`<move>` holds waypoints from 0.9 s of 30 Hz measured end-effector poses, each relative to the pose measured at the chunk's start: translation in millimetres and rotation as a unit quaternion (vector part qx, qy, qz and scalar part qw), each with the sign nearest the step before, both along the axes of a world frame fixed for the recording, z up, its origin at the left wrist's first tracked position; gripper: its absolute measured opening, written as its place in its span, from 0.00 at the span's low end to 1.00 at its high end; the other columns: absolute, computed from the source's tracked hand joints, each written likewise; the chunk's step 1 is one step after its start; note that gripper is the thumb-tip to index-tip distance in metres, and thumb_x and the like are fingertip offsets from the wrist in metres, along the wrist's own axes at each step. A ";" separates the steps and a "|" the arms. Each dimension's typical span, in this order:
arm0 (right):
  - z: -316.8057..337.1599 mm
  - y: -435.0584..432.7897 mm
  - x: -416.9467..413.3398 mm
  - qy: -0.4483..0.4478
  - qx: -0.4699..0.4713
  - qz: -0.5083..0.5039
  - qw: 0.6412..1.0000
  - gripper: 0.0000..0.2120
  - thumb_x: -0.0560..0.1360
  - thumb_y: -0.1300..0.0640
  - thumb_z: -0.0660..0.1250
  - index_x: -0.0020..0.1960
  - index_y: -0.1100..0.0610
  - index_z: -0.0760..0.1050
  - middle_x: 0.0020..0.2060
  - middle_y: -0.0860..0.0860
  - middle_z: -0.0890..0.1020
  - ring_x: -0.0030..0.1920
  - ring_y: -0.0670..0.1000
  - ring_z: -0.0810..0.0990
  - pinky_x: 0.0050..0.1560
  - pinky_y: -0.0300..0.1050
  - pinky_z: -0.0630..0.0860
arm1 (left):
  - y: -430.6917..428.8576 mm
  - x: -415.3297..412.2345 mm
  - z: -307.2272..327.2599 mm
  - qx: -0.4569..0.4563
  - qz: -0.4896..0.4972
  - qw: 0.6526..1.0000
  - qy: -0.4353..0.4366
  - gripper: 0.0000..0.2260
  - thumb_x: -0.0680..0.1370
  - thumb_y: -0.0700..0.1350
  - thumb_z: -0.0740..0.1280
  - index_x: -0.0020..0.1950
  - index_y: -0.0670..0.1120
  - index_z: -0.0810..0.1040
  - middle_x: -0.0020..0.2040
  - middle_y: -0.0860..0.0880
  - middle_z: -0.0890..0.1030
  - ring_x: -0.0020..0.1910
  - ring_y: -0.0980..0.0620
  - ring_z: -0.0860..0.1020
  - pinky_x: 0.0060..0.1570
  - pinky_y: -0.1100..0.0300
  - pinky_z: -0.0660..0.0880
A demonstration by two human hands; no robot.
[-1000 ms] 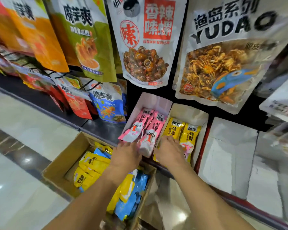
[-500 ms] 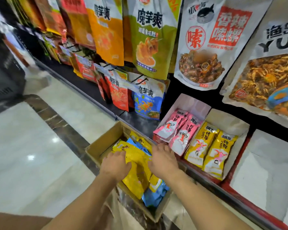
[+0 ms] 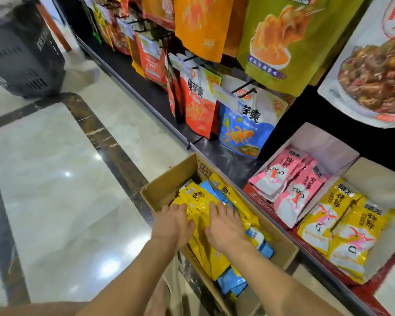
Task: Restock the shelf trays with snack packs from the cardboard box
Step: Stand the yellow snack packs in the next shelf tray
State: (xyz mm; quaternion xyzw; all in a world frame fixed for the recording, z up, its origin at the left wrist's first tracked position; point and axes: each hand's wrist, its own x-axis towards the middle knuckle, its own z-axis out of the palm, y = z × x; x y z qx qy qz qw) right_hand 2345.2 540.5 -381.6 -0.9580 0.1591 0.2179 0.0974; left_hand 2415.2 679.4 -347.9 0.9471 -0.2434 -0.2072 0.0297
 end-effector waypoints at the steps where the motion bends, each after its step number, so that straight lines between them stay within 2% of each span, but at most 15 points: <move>1: -5.6 -1.1 4.4 0.007 0.001 -0.008 1.000 0.37 0.82 0.45 0.59 0.82 0.57 0.45 0.80 0.59 0.54 0.79 0.63 0.52 0.77 0.60 0.56 | -1.2 1.3 -3.1 -0.003 0.005 1.000 0.001 0.19 0.78 0.57 0.59 0.64 0.49 0.73 0.63 0.47 0.77 0.61 0.43 0.73 0.56 0.51 0.72; 4: -19.5 -0.2 11.2 0.026 0.001 -0.027 0.999 0.34 0.81 0.47 0.60 0.81 0.56 0.49 0.78 0.58 0.59 0.77 0.63 0.57 0.73 0.59 0.62 | -7.8 2.2 -11.2 -0.018 0.021 0.999 0.016 0.18 0.78 0.54 0.60 0.64 0.47 0.73 0.63 0.46 0.77 0.62 0.42 0.73 0.57 0.51 0.72; 8: -19.0 5.6 13.1 0.004 -0.022 -0.029 0.999 0.24 0.80 0.57 0.58 0.75 0.55 0.60 0.70 0.57 0.68 0.69 0.63 0.65 0.65 0.57 0.69 | -18.4 -1.4 -21.5 -0.016 0.040 0.997 0.058 0.21 0.79 0.52 0.60 0.70 0.44 0.69 0.66 0.42 0.74 0.66 0.39 0.70 0.64 0.49 0.69; 13: -20.2 -5.2 6.6 -0.007 -0.030 -0.057 0.998 0.22 0.80 0.50 0.65 0.71 0.54 0.66 0.68 0.59 0.70 0.66 0.63 0.68 0.59 0.56 0.73 | -25.0 -10.8 -28.1 0.018 0.040 0.996 0.071 0.23 0.80 0.51 0.59 0.72 0.43 0.66 0.68 0.42 0.72 0.68 0.40 0.68 0.66 0.50 0.69; 15: -19.7 -8.6 1.5 -0.009 -0.025 -0.060 0.998 0.21 0.79 0.51 0.65 0.70 0.55 0.67 0.68 0.60 0.70 0.65 0.63 0.69 0.59 0.56 0.75 | -26.6 -14.3 -31.9 0.021 0.043 0.996 0.073 0.23 0.80 0.52 0.60 0.72 0.43 0.65 0.69 0.43 0.72 0.68 0.41 0.68 0.67 0.50 0.68; 19: -6.8 -15.3 -10.8 -0.018 -0.003 -0.056 0.998 0.21 0.81 0.53 0.63 0.72 0.55 0.65 0.69 0.61 0.68 0.66 0.62 0.68 0.59 0.52 0.75 | -29.8 -18.6 -35.1 0.024 0.075 0.992 0.098 0.25 0.79 0.52 0.61 0.73 0.43 0.64 0.69 0.42 0.71 0.68 0.41 0.69 0.68 0.50 0.68; 24: 16.5 -27.9 -34.9 -0.065 0.024 -0.073 0.995 0.26 0.82 0.49 0.60 0.77 0.53 0.61 0.66 0.58 0.70 0.64 0.59 0.69 0.58 0.50 0.75 | -39.3 -25.7 -29.9 0.011 0.168 0.974 0.149 0.19 0.79 0.49 0.60 0.68 0.44 0.65 0.64 0.40 0.75 0.63 0.38 0.75 0.62 0.46 0.73; 27: 22.6 -38.1 -50.7 -0.091 0.044 -0.105 0.989 0.27 0.82 0.47 0.60 0.78 0.51 0.59 0.65 0.56 0.70 0.65 0.58 0.70 0.60 0.50 0.74 | -47.3 -33.1 -33.6 0.003 0.212 0.964 0.159 0.23 0.80 0.52 0.60 0.71 0.42 0.62 0.67 0.38 0.72 0.64 0.38 0.74 0.62 0.47 0.72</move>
